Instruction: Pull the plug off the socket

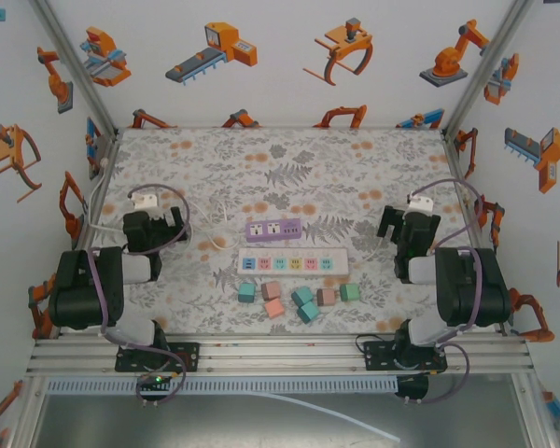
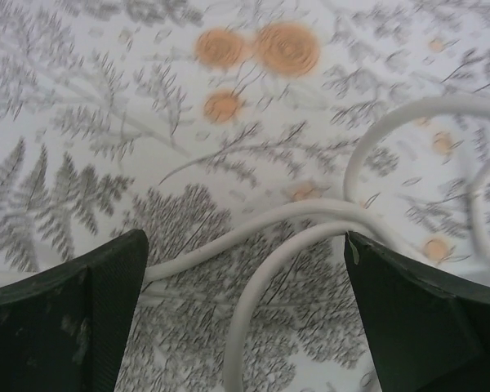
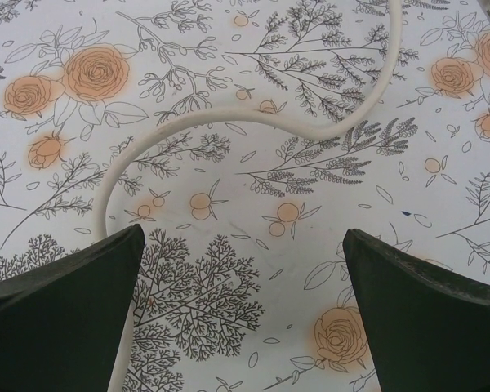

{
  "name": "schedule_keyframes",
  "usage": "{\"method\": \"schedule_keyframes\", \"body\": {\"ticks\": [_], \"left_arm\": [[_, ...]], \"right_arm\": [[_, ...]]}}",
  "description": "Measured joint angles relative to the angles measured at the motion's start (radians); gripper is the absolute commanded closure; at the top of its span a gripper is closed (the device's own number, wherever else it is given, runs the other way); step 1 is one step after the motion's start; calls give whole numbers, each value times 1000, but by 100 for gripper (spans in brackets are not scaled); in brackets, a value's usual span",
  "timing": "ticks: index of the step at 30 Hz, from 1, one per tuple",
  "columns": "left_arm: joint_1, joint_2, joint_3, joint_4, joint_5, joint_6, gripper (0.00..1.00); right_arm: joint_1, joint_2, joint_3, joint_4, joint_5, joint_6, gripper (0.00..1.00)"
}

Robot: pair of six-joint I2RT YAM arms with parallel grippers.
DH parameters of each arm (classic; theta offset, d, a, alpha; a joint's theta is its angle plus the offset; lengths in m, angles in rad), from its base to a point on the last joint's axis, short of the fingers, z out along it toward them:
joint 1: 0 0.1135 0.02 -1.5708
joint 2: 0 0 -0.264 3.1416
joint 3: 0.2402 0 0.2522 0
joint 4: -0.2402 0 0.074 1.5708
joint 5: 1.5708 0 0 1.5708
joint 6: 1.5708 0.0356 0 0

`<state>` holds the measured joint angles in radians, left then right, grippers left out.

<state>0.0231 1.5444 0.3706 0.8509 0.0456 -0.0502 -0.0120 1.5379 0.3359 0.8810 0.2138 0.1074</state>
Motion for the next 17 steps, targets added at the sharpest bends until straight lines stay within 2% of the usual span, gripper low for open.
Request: {"method": "schedule_keyframes", "body": {"ticks": [17], "left_arm": [[-17,0,27,-21,-13,2,3]], "right_arm": [[0,0,16,-9,-42,-5,1]]}}
